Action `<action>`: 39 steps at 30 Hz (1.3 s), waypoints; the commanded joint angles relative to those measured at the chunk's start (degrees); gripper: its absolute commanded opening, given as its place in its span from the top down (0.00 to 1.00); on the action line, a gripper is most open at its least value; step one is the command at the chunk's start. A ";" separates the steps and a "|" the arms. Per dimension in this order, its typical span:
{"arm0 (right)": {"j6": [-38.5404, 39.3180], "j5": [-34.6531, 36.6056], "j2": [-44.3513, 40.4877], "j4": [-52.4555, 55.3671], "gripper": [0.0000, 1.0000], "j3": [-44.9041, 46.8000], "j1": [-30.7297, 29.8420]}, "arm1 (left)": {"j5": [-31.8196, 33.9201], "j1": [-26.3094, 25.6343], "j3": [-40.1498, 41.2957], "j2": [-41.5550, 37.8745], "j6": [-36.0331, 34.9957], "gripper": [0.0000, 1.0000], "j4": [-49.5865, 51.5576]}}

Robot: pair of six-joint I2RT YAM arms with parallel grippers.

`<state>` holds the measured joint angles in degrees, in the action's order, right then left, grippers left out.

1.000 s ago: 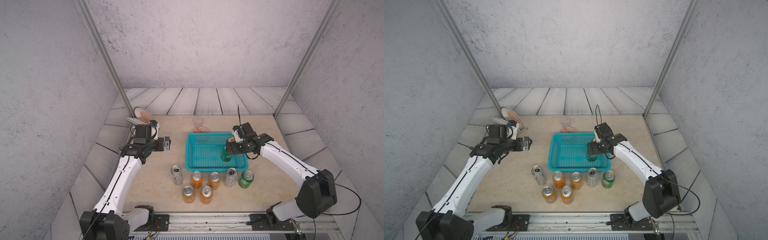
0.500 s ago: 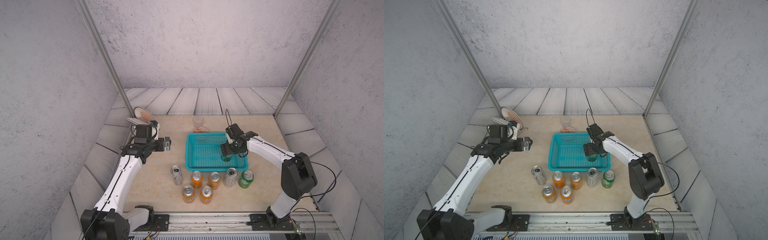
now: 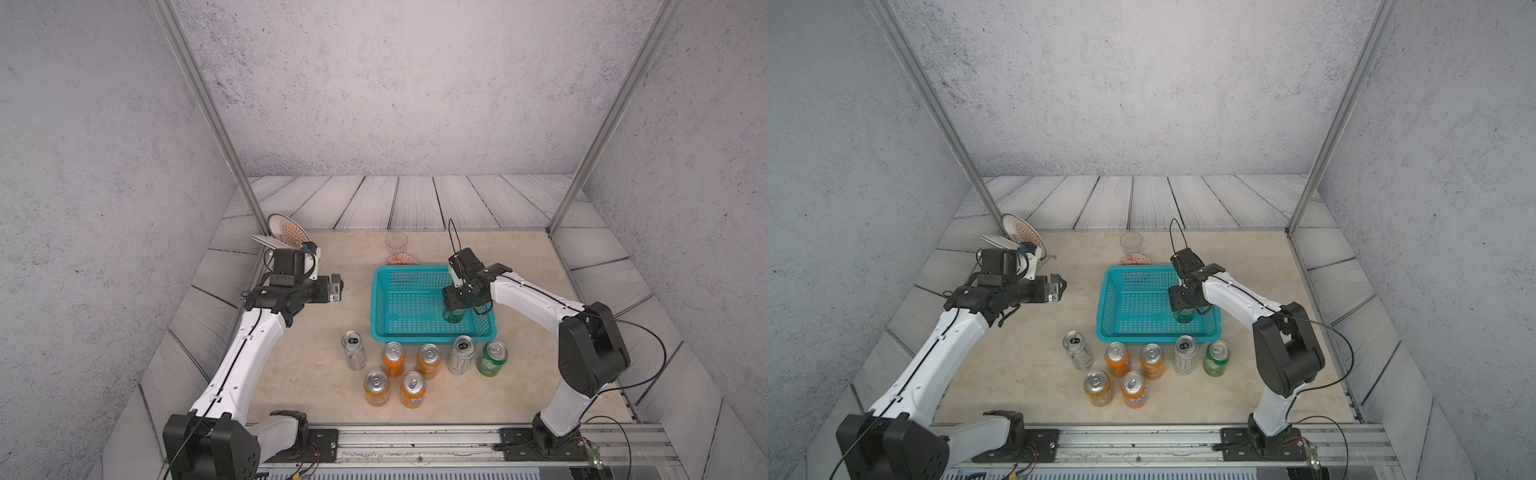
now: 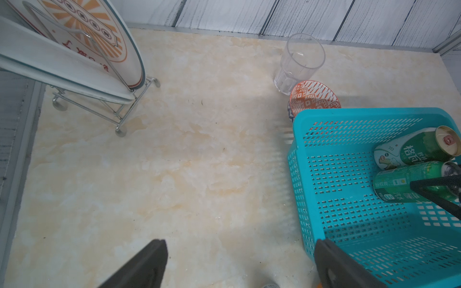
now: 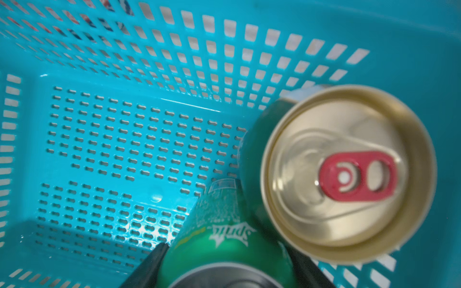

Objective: Take out the drinks from the basket
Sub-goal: Pick up the drink from the basket.

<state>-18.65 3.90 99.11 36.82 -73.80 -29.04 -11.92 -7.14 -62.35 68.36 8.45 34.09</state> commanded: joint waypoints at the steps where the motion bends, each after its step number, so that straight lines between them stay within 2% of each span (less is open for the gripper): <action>1: -0.72 1.93 -3.13 3.05 0.36 -0.09 -0.25 | -0.64 0.63 0.41 0.29 0.17 0.01 -0.06; 18: -0.74 1.53 -16.52 14.18 0.38 -5.29 -6.10 | -1.00 0.57 0.32 0.55 0.08 0.01 -0.05; 23: -2.32 -0.91 -20.64 16.31 0.40 -6.35 -8.17 | -0.91 0.62 0.27 0.64 0.00 0.01 0.13; 39: -7.47 6.05 -25.71 25.74 0.41 -12.94 -24.78 | -1.08 0.70 0.08 0.72 -0.16 0.01 0.28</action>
<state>-23.92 6.76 76.77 61.89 -83.94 -51.68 -12.34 -7.11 -62.37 68.71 8.43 34.09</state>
